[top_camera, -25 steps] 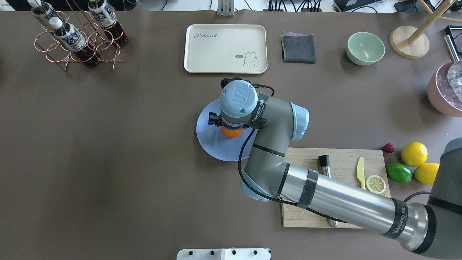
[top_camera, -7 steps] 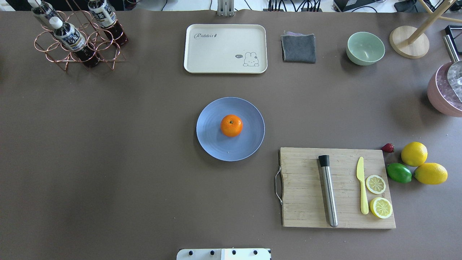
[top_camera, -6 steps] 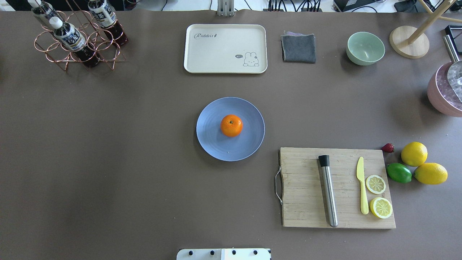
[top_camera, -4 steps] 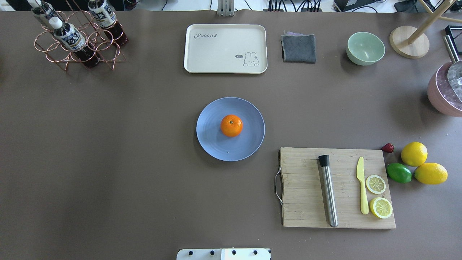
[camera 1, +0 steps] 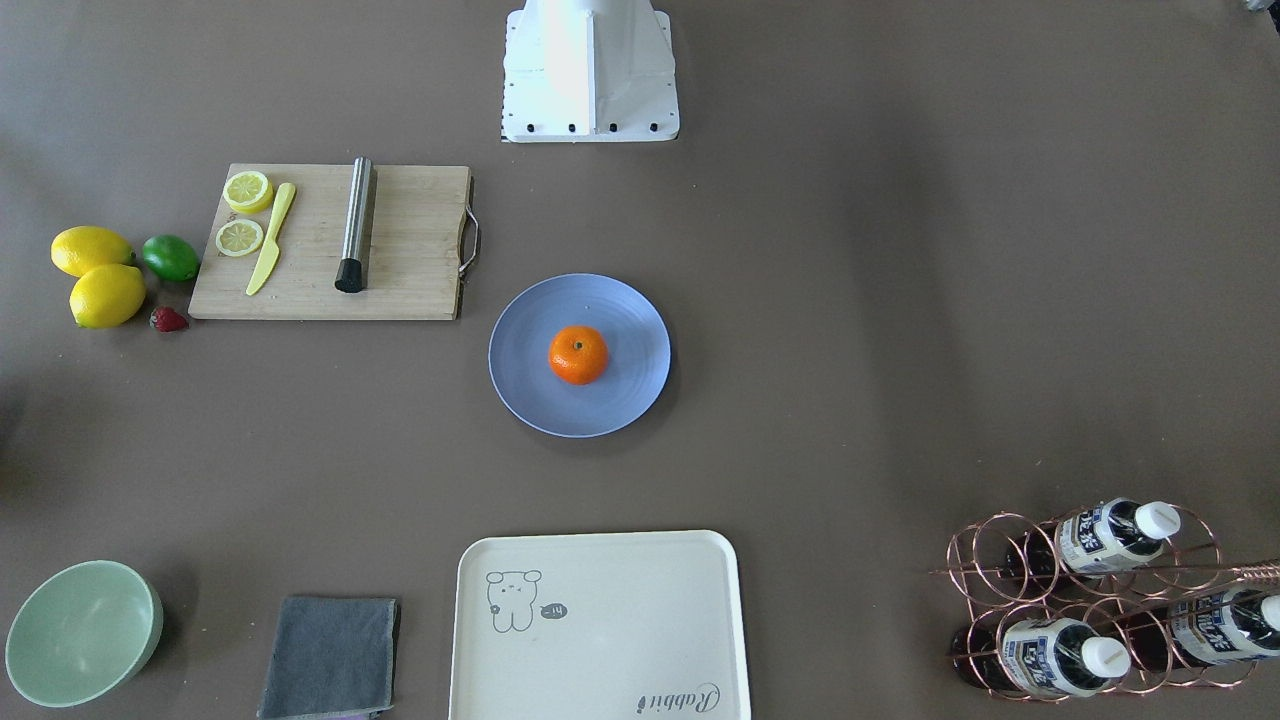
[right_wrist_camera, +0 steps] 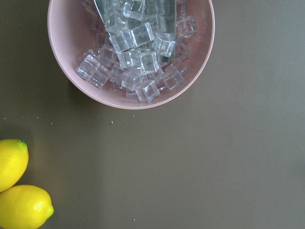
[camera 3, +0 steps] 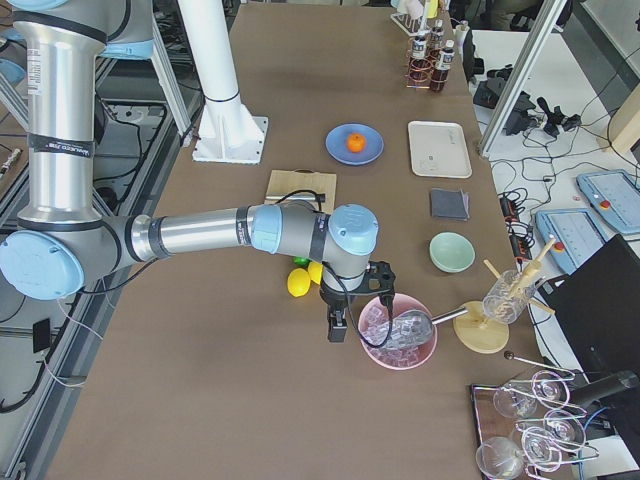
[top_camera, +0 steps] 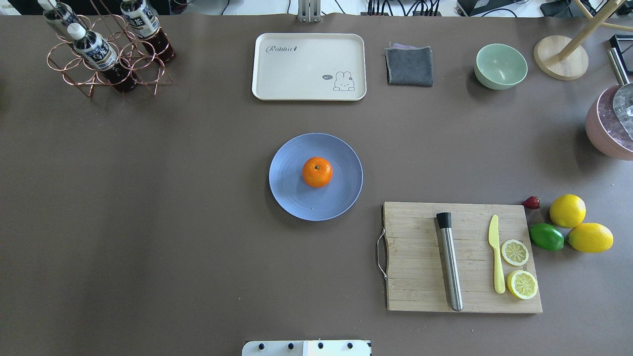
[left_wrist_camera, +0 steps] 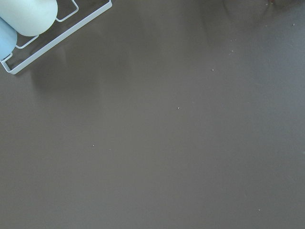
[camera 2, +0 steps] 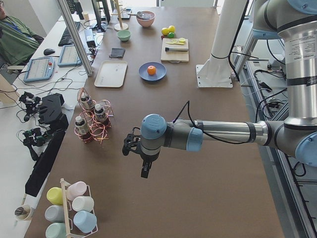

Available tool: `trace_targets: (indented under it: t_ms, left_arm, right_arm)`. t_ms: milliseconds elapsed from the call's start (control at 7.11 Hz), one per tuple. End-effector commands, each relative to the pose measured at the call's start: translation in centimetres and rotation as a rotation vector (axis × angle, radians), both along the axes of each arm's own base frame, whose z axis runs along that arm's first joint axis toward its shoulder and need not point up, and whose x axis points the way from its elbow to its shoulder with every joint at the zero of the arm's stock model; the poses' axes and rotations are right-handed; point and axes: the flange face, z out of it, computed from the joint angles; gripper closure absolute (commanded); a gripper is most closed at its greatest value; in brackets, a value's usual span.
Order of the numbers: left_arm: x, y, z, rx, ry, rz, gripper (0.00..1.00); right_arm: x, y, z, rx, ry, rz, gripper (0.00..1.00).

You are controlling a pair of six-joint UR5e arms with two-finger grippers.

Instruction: Pick orange to plate

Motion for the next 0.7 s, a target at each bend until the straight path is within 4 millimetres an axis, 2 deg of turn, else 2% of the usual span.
trace_targets:
  t_ms: [0, 563]
  left_arm:
    - [-0.15, -0.10, 0.61, -0.010, -0.001, -0.004, 0.02]
    - [-0.12, -0.77, 0.70, -0.011, -0.002, -0.006, 0.02]
  right_arm:
    - [0.17, -0.37, -0.03, -0.001, 0.002, 0.006, 0.00]
    - [0.48, -0.12, 0.69, -0.018, 0.000, 0.015, 0.00]
